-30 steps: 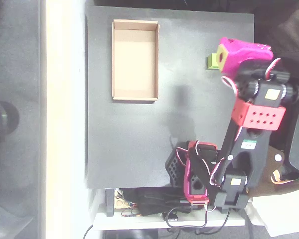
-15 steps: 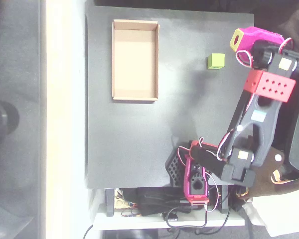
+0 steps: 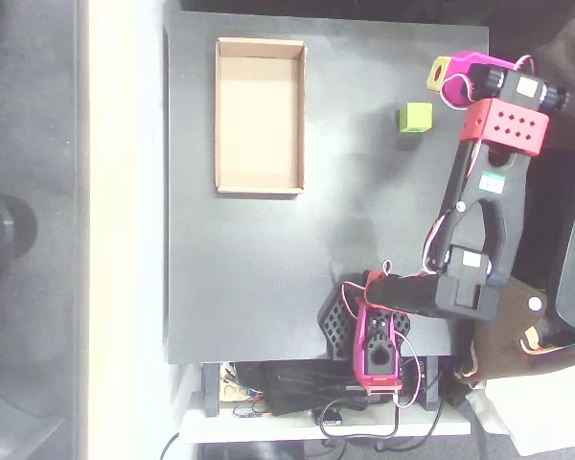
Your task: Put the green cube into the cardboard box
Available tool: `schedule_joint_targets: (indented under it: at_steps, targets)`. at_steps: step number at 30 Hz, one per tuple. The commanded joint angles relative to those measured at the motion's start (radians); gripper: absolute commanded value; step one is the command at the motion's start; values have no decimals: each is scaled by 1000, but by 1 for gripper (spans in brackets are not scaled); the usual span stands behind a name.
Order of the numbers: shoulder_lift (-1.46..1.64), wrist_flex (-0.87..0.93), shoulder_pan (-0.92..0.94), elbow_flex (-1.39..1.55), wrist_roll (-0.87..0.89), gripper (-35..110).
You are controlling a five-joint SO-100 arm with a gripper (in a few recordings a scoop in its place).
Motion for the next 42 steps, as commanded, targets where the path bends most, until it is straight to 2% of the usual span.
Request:
schedule_joint_targets:
  at_steps: [1, 19, 42]
  targets:
    - [-34, -6, 0, -12, 107, 32]
    - [-199, -8, -95, -11, 107, 32]
    - [-330, 2, -78, -9, 109, 31]
